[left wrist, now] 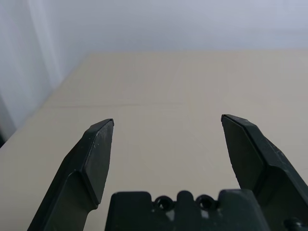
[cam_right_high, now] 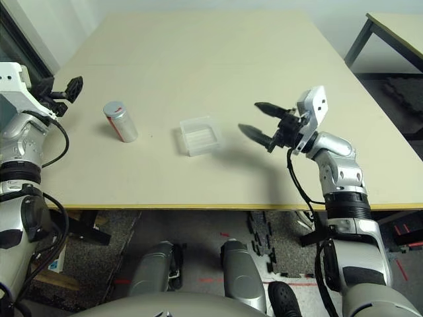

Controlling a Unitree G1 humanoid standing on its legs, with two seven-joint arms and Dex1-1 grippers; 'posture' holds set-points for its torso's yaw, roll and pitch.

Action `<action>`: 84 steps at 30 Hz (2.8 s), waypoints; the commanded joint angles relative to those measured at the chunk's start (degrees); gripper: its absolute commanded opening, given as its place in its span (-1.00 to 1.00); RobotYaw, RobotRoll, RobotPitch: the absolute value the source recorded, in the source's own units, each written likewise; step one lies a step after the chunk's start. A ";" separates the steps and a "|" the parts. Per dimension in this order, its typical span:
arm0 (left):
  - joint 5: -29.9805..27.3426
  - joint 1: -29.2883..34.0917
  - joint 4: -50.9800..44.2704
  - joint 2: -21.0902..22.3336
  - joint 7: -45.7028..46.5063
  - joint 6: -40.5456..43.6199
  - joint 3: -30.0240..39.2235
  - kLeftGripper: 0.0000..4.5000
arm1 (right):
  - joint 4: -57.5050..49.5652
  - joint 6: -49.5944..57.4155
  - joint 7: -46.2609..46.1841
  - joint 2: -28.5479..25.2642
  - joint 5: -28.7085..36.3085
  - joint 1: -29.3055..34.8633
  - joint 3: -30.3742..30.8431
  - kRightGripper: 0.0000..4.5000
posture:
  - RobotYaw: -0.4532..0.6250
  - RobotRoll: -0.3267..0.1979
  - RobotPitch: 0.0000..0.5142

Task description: Pour the medicine from the bottle into the box.

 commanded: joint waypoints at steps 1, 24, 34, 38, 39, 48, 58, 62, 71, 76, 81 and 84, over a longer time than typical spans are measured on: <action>-1.49 -0.22 -3.42 -0.74 -1.28 3.09 -0.60 0.99 | -2.01 1.13 2.79 -0.92 -0.57 0.60 2.57 1.00 | -0.42 0.25 -0.69; -12.63 33.35 -55.36 -6.74 -0.89 24.80 -1.20 0.99 | 3.94 -3.17 6.63 0.10 -5.00 -2.57 7.16 1.00 | -0.37 0.25 -0.61; -7.31 36.05 -50.22 -7.95 -0.41 17.58 -4.14 0.99 | 4.78 -3.89 6.55 0.73 -5.43 -2.61 7.42 1.00 | -0.38 0.25 -0.65; -5.26 35.19 -46.36 -8.06 -0.36 13.96 -5.18 0.99 | 4.35 -3.84 6.32 0.65 -5.38 -2.26 7.27 1.00 | -0.41 0.25 -0.65; -4.73 34.82 -45.06 -8.13 -0.36 12.84 -5.43 0.99 | 4.22 -3.82 6.23 0.65 -5.36 -2.15 7.22 1.00 | -0.41 0.25 -0.65; -3.81 31.98 -36.60 -8.03 -2.11 7.62 -6.17 0.99 | 3.19 -3.84 5.26 1.03 -5.44 -1.61 7.34 1.00 | -0.51 0.25 -0.65; -2.68 25.71 -26.44 -9.08 -3.63 3.43 -7.86 0.99 | 3.18 -4.16 4.48 1.26 -5.55 -2.37 7.24 1.00 | -0.59 0.25 -0.64; -1.81 23.46 -22.42 -8.99 -4.96 1.47 -8.75 0.99 | 3.24 -4.23 4.15 1.58 -5.61 -2.48 7.37 1.00 | -0.60 0.25 -0.64; 0.78 15.98 -9.55 -9.32 -6.26 -4.50 -10.17 0.99 | 3.01 -4.23 3.82 2.18 -5.71 -2.56 7.66 1.00 | -0.63 0.25 -0.65; 1.73 13.25 -3.81 -9.58 -7.09 -7.39 -10.36 0.99 | 2.86 -4.25 3.63 2.09 -5.66 -2.58 7.55 1.00 | -0.65 0.25 -0.66; 2.59 10.83 1.86 -9.83 -7.85 -10.33 -10.32 0.99 | 2.42 -4.14 3.17 1.97 -5.58 -2.26 7.39 1.00 | -0.68 0.25 -0.68; 2.99 9.70 4.29 -9.94 -8.12 -11.86 -10.42 0.99 | 1.86 -3.91 2.87 1.79 -5.42 -1.83 7.28 1.00 | -0.68 0.25 -0.68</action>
